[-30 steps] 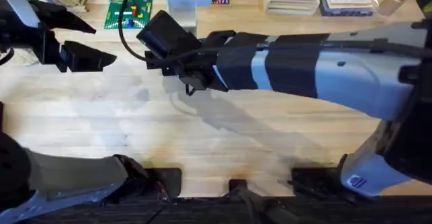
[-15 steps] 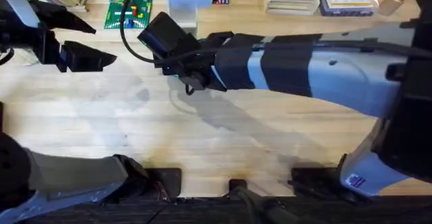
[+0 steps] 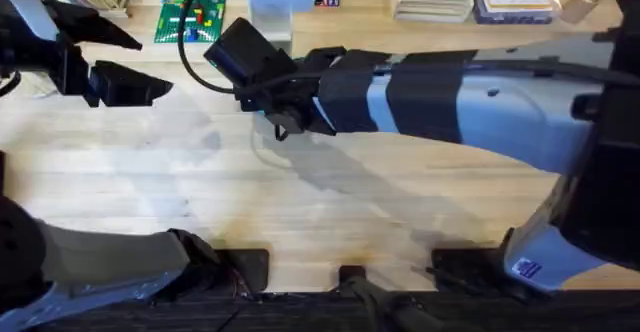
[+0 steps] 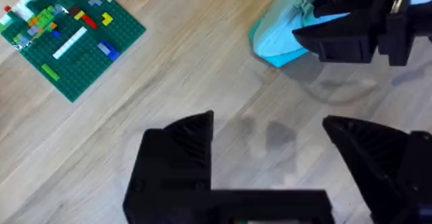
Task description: Unzip the bag, pick up the pens from the table one at a time and place them inside, then zip the bag closed.
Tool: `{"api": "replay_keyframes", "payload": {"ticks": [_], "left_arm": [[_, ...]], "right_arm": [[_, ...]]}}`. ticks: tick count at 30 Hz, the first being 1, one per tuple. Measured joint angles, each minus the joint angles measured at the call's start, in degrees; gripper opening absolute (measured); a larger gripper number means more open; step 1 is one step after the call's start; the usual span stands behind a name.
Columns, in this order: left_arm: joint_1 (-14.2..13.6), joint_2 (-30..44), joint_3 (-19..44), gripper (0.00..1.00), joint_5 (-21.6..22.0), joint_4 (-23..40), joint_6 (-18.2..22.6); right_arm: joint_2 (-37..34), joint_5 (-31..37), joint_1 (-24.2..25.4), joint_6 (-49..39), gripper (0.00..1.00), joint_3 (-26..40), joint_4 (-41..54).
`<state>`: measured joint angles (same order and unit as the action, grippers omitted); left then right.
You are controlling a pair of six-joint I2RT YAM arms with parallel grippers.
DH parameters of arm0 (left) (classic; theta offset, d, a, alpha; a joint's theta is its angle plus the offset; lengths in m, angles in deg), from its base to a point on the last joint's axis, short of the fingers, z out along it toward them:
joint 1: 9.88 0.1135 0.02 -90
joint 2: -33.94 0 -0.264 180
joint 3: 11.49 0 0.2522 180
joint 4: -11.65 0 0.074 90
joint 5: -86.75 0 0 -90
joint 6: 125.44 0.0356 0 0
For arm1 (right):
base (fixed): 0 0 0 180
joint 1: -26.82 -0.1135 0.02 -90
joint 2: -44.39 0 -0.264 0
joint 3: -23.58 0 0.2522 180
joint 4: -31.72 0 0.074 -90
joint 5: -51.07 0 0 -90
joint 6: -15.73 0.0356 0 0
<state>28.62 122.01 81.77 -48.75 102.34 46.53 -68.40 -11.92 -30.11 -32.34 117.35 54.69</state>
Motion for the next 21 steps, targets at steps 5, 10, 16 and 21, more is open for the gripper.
{"api": "replay_keyframes", "payload": {"ticks": [5,10,16,21], "left_arm": [[0.0,0.0,0.0,0.994,0.0,0.0,0.0],[0.0,0.0,0.0,0.994,0.0,0.0,0.0],[0.0,0.0,0.0,0.993,0.0,0.0,0.0],[0.0,0.0,0.0,0.993,0.0,0.0,0.1]], "right_arm": [[0.0,0.0,0.0,0.0,0.252,0.0,0.0],[0.0,0.0,0.0,0.0,0.227,0.0,0.0],[0.0,0.0,0.0,0.0,0.104,0.0,0.0],[0.0,0.0,0.0,0.0,0.057,0.0,0.0]]}}
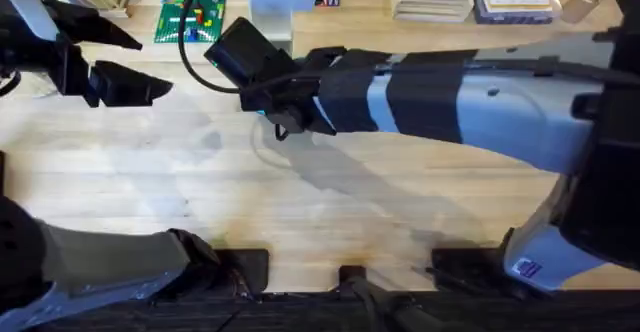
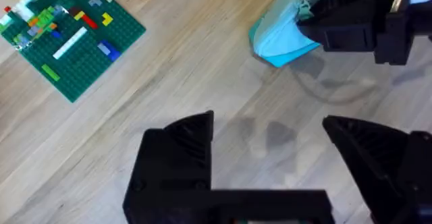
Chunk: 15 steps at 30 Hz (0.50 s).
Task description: Unzip the bag, pick up the pens from the table one at a time and place them inside, then zip the bag closed.
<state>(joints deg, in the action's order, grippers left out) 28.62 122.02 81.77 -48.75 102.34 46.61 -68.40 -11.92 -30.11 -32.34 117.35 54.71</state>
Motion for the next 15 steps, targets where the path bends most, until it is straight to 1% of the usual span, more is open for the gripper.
{"api": "replay_keyframes", "payload": {"ticks": [3,15], "left_arm": [[0.0,0.0,0.0,0.993,0.0,0.0,0.1],[0.0,0.0,0.0,0.993,0.0,0.0,0.1]], "right_arm": [[0.0,0.0,0.0,0.0,0.035,0.0,0.0],[0.0,0.0,0.0,0.0,0.033,0.0,0.3]]}}
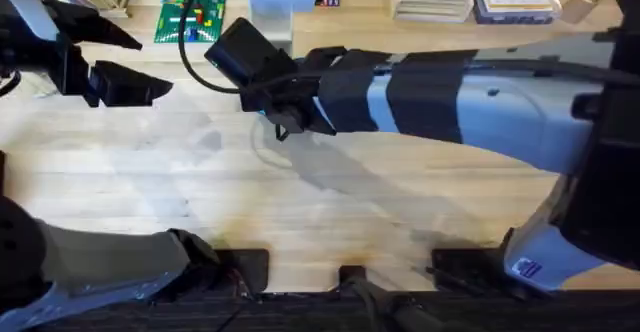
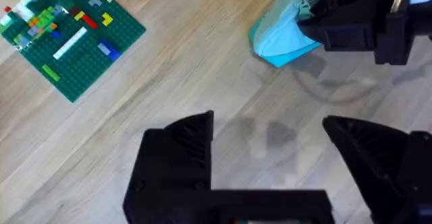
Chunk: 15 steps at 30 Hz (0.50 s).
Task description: Unzip the bag, pick up the pens from the table one at a time and place them inside, then zip the bag closed.
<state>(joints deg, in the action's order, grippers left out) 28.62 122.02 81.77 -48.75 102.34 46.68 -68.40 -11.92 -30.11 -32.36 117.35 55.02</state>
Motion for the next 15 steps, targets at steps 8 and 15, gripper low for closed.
{"api": "replay_keyframes", "payload": {"ticks": [8,15], "left_arm": [[0.0,0.0,0.0,0.993,0.0,0.0,0.0],[0.0,0.0,0.0,0.994,0.0,0.0,0.0]], "right_arm": [[0.2,0.6,0.1,0.0,0.032,0.0,5.1],[2.4,0.6,0.1,0.0,0.032,0.0,6.4]]}}
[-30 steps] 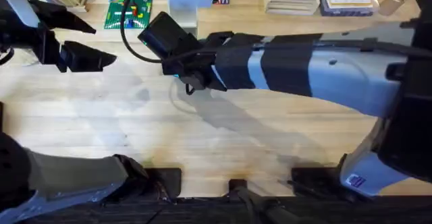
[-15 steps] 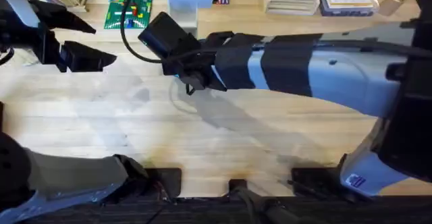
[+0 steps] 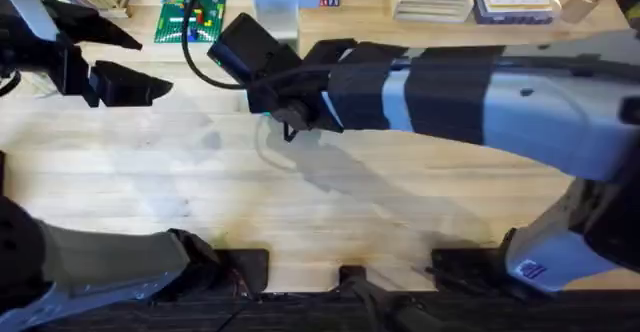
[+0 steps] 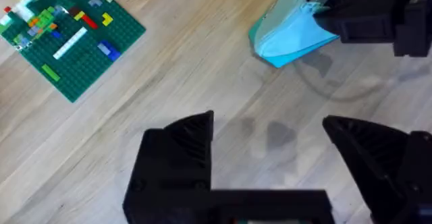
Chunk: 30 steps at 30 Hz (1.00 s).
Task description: Unzip the bag, pick up the pens from the table one at a time and place them inside, then zip the bag closed.
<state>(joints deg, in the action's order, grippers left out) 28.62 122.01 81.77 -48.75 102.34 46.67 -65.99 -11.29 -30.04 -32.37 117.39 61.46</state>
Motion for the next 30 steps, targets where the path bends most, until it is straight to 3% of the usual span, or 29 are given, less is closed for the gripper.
{"api": "replay_keyframes", "payload": {"ticks": [10,30], "left_arm": [[0.0,0.0,0.0,0.993,0.0,0.0,0.0],[0.0,0.0,0.0,0.993,-0.4,-0.2,0.0]], "right_arm": [[3.9,-0.2,0.0,-1.1,0.032,0.0,0.9],[4.0,-0.3,0.0,-1.7,0.030,0.0,1.1]]}}
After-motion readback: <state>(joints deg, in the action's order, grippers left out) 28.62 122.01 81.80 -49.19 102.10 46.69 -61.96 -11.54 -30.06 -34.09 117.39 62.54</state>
